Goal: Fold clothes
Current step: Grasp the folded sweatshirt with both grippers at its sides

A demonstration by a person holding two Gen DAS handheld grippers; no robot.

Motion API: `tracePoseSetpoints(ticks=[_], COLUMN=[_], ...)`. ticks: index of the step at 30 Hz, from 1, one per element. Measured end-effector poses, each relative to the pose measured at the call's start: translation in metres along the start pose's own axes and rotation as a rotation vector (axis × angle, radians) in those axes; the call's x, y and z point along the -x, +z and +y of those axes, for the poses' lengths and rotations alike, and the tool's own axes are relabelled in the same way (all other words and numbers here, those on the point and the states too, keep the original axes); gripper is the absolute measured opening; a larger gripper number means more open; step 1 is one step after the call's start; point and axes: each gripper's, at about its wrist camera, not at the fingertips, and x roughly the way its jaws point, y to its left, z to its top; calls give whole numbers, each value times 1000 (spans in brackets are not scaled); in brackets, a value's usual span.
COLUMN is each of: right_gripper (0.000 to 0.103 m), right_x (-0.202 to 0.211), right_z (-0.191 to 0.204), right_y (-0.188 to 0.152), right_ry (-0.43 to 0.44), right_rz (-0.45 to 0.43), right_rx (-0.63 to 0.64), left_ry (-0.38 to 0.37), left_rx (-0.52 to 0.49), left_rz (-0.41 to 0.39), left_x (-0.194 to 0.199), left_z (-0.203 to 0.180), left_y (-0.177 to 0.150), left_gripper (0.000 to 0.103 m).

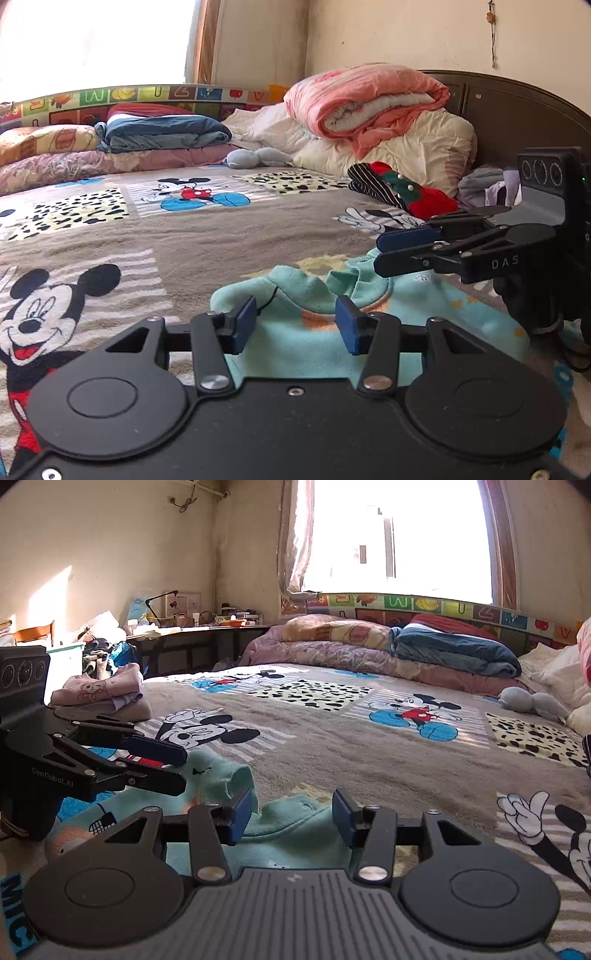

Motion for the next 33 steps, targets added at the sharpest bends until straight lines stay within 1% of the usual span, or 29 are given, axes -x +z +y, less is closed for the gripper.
tracePoseSetpoints(ticks=[3,6,12,14,16,17,18,19,20,21,22,23,25,26,27,29,31,33], right_gripper=[49,49,50,50,49,49,49,53,58,69,74,74,74,74,76,77,77,78], right_x=[-10,-16,-20,-22,-15,-6,7,16,29,37,45,49,53,56,58,58,55,54], right_z=[-22,-36,-39,-40,-38,-37,-37,-36,-35,-34,-33,-32,-32,-31,-31,-28,-24,-19], right_y=[-13,-22,-32,-31,-28,-27,-26,-27,-29,-32,-35,-37,-47,-52,-58,-72,-84,-90], right_ry=[52,100,116,122,116,103,73,54,27,12,-3,-5,21,27,33,50,54,54], right_rz=[27,48,79,87,72,40,-9,-32,-52,-55,-56,-37,0,1,2,14,31,23], right_rx=[-122,-215,-268,-278,-271,-275,-296,-322,-364,-392,-420,-453,-552,-604,-657,-763,-829,-859], left_ry=[9,26,28,41,69,97,125,151,168,170,175,183,201,204,203,191,179,171], left_rx=[11,-25,-26,-40,-50,-60,-62,-41,9,76,141,186,265,308,360,502,635,700], left_rz=[42,89,112,109,81,50,23,1,-20,-35,-44,-43,-27,-21,-15,2,21,47], left_x=[-5,-12,-16,-14,-7,-1,5,12,20,28,35,40,51,57,62,70,77,78], left_z=[0,-8,-8,-10,-14,-18,-21,-23,-22,-19,-17,-16,-16,-17,-17,-12,-9,-12], left_y=[-2,-6,-11,-11,-11,-11,-11,-10,-8,-7,-6,-6,-6,-7,-9,-19,-28,-37], left_gripper=[46,47,48,49,51,51,52,54,56,59,61,62,63,63,63,63,63,63])
